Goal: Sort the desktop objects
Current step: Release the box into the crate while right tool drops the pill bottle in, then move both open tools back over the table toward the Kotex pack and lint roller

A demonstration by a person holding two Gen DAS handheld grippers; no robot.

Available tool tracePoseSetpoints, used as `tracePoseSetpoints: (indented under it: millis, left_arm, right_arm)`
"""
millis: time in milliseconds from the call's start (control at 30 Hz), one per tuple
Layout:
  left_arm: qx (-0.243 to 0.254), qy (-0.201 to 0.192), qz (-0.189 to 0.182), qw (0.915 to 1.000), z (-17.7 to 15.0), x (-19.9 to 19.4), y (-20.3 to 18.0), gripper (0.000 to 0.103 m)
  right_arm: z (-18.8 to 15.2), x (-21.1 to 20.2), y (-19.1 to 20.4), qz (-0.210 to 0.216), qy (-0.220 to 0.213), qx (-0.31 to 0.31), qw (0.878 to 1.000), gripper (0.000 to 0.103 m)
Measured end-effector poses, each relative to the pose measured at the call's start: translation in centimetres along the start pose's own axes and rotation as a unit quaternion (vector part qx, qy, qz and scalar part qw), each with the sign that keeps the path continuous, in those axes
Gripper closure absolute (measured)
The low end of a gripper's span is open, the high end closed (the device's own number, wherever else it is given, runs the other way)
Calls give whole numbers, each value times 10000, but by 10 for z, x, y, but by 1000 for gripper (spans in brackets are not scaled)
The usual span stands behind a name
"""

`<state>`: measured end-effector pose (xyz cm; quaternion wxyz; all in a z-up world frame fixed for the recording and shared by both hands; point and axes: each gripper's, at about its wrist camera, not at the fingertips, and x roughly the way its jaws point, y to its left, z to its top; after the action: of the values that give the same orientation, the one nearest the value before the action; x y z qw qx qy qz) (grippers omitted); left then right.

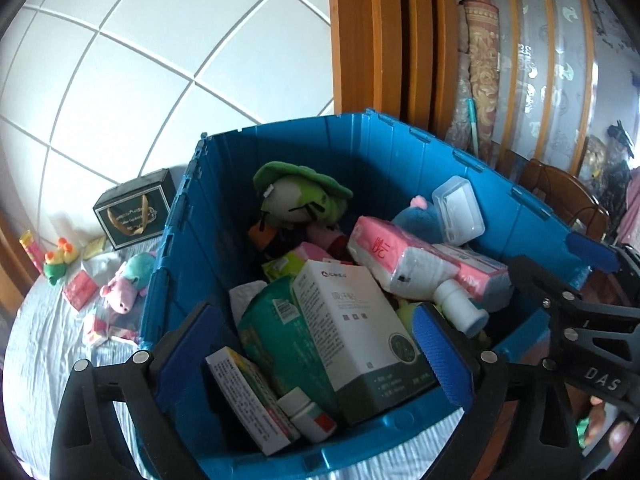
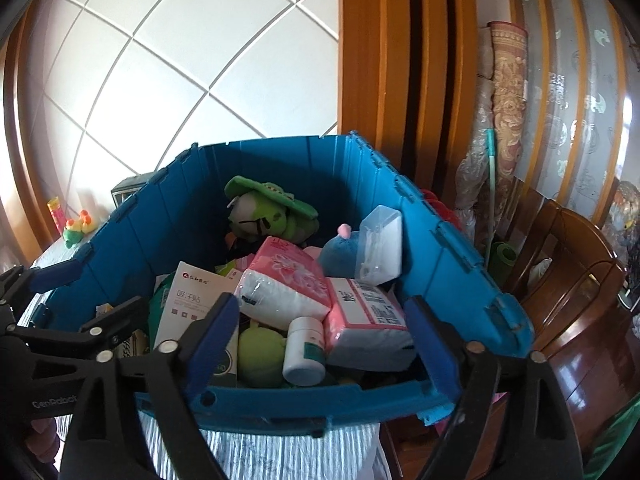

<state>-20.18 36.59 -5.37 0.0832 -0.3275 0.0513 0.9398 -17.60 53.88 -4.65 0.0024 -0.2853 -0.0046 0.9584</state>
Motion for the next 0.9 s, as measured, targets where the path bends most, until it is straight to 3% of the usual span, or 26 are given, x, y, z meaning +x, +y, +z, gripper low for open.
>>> tracePoseSetpoints:
  millis: [67,567,900]
  left_arm:
    - [3,-54,-1,10000,-1,-6,1,3]
    - [-214,-192,104,9995,-15,-43,32,1]
    - [-443,-193,280,9984,-30,-63,82,1]
  right_arm:
    - [-1,-7,-2,-55,-47,26,10000,0]
    - [-3,-37,11,24,-185,-4,9998,0]
    - [1,-47,56,245,-281,-152,9992,0]
